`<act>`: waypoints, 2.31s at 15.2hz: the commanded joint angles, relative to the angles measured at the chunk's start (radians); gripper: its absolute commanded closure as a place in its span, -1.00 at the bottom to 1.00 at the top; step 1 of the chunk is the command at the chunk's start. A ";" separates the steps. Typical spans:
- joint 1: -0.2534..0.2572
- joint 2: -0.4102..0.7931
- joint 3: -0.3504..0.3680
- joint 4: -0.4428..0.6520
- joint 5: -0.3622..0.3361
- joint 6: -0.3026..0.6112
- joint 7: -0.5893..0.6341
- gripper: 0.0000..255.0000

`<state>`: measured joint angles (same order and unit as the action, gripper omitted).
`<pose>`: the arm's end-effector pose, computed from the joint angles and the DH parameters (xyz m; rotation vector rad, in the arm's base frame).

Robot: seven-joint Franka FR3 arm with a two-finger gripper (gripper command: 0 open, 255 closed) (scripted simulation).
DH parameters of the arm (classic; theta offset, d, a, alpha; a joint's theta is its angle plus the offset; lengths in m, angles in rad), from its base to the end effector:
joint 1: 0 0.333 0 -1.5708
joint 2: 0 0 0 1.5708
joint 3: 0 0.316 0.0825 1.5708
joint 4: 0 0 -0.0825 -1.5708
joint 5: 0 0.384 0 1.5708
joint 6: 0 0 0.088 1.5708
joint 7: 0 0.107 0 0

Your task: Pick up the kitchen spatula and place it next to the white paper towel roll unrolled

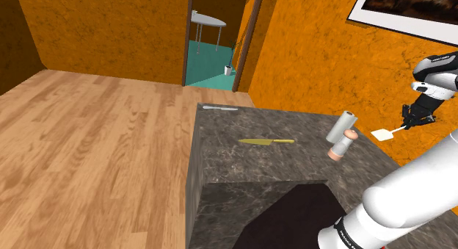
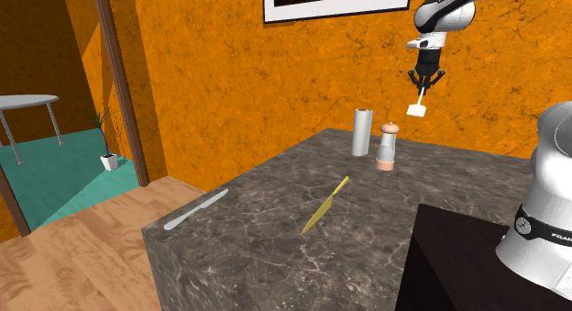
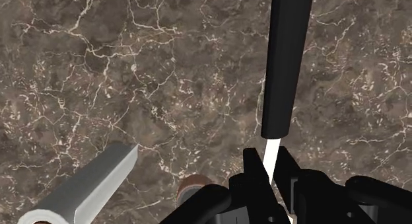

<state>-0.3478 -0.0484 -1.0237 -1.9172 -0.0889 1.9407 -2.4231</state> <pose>0.0979 -0.5496 0.5053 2.6642 1.5992 -0.0868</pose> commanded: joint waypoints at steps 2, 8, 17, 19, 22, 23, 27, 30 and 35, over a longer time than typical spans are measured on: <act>-0.007 0.035 -0.014 -0.010 0.032 0.031 -0.032 1.00; -0.013 0.069 -0.020 -0.071 0.064 0.111 -0.053 1.00; -0.032 0.145 -0.017 -0.148 0.142 0.226 -0.105 1.00; -0.039 0.165 -0.012 -0.162 0.164 0.251 -0.120 1.00; -0.052 0.197 -0.003 -0.182 0.200 0.287 -0.143 1.00; -0.056 0.208 0.001 -0.188 0.212 0.298 -0.152 1.00; -0.079 0.253 0.022 -0.210 0.264 0.344 -0.186 1.00; -0.098 0.287 0.042 -0.224 0.305 0.376 -0.213 1.00; -0.135 0.343 0.083 -0.242 0.373 0.428 -0.257 1.00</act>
<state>-0.4742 0.2825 -0.9504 -2.1563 0.2690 2.3586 -2.6707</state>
